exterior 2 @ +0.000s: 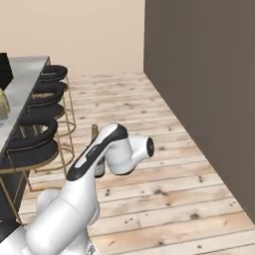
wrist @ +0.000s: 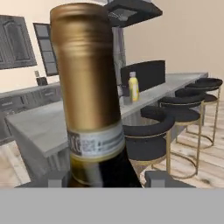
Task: There is a wine glass and glass cup on the dining counter. Place the wine bottle next to the wine glass and the juice bottle next to the glass cup.
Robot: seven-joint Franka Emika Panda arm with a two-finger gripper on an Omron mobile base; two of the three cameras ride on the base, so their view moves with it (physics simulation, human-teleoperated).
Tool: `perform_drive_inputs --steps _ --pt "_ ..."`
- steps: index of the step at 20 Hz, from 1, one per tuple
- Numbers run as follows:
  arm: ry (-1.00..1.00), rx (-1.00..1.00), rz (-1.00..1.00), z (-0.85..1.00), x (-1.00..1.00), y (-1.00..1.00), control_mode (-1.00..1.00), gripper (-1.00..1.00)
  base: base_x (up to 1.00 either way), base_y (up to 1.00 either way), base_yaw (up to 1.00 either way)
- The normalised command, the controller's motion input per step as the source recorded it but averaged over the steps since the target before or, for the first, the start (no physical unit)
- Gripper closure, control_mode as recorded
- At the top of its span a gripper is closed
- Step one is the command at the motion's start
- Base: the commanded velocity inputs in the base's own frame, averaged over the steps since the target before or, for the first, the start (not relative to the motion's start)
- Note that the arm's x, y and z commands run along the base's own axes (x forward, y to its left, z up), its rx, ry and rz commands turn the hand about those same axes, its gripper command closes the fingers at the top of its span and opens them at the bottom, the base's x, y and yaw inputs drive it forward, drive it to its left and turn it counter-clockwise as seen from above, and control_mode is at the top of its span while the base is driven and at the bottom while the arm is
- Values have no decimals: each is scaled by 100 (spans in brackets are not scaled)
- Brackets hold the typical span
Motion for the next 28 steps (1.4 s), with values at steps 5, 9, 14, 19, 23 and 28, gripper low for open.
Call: perform_drive_inputs --steps 5,9,14,19,23,28 --pt "0 0 0 0 0 0 100 100 49 -4 60" --pt "0 0 0 0 0 0 100 100 53 -4 60" --pt "0 0 0 0 0 0 100 100 57 -18 42" --pt "0 0 0 0 0 0 100 100 51 -36 16" --pt "0 0 0 0 0 0 100 100 24 -16 10" --pt "0 0 0 0 0 0 100 100 13 0 9"
